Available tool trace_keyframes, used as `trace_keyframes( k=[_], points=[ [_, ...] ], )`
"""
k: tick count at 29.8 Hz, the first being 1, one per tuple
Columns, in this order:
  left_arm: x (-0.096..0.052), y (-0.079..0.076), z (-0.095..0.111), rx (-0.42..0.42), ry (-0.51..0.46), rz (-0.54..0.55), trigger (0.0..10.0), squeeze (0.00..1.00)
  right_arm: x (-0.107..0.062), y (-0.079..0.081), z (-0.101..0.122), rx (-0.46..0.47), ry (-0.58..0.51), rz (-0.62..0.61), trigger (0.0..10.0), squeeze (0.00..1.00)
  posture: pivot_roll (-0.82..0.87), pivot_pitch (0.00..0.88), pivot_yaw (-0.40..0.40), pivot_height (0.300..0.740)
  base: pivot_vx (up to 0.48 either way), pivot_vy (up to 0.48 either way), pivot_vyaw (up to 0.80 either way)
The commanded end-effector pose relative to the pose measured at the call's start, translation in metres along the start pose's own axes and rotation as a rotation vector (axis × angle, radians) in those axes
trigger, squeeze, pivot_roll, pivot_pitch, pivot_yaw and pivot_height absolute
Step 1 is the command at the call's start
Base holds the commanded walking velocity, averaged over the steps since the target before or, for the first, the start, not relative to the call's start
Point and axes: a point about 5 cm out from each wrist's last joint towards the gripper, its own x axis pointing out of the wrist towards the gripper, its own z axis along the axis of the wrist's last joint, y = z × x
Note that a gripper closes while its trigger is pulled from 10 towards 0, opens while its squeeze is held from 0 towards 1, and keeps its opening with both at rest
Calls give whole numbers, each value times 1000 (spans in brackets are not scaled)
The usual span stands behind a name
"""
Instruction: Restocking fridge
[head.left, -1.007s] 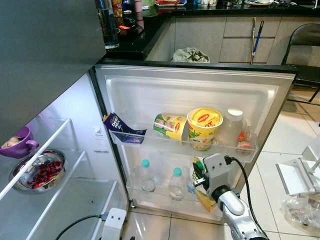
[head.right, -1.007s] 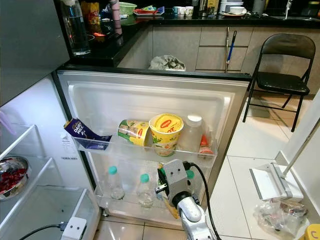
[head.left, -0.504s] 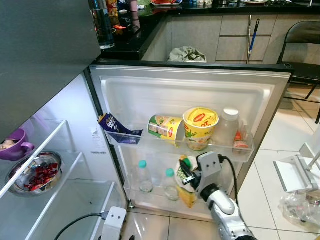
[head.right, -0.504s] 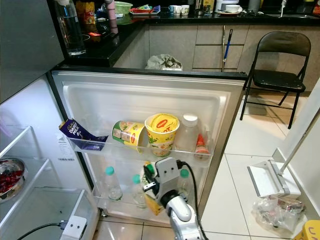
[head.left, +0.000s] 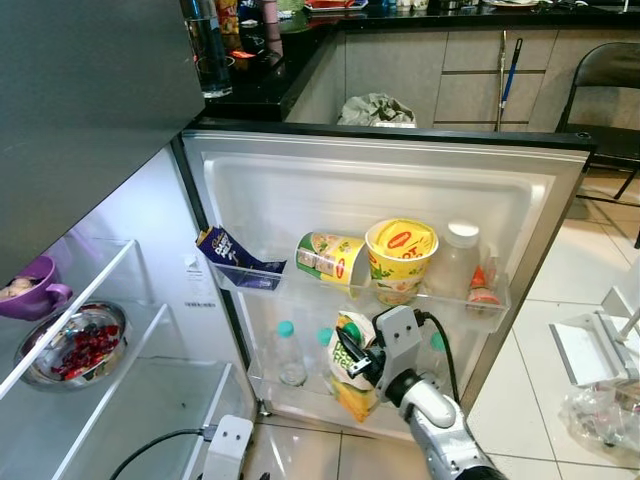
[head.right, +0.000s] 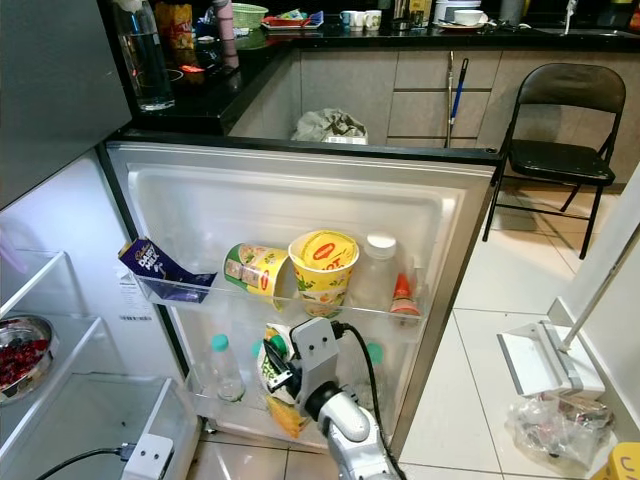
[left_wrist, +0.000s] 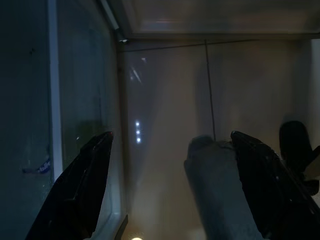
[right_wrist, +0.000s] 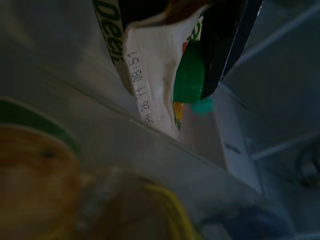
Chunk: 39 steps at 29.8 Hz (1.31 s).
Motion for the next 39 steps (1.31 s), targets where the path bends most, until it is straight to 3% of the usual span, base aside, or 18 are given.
trace_keyframes(
  k=[1, 6, 11, 18, 30, 34, 39],
  points=[
    [-3, 6, -6, 27, 25, 8, 10000, 0, -2, -3, 0, -7, -6, -6, 10000, 0, -81, 162, 39, 626, 0, 0, 0],
    [-2, 5, -2, 42, 22, 0, 10000, 0, -17, -27, -10, -46, 56, -83, 10000, 0, -76, 170, 54, 626, 0, 0, 0],
    [-3, 8, -1, 53, 20, 0, 10000, 0, -21, -37, -10, -69, 53, -183, 10000, 0, -70, 176, 62, 626, 0, 0, 0],
    [-4, 11, -1, 60, 20, 4, 10000, 0, -14, -28, -5, -64, 17, -178, 10000, 0, -66, 179, 60, 626, 0, 0, 0],
    [-4, 12, 0, 60, 14, 13, 10000, 0, 6, -21, 13, -141, -49, -298, 10000, 0, -66, 180, 54, 626, 0, 0, 0],
    [-4, 12, 1, 58, 10, 19, 10000, 0, 13, -9, 16, -207, -60, -292, 10000, 0, -67, 183, 52, 626, 0, 0, 0],
    [-4, 12, 1, 57, 9, 20, 10000, 0, 22, 5, 18, -227, -67, -289, 10000, 0, -63, 187, 48, 626, 0, 0, 0]
  ],
)
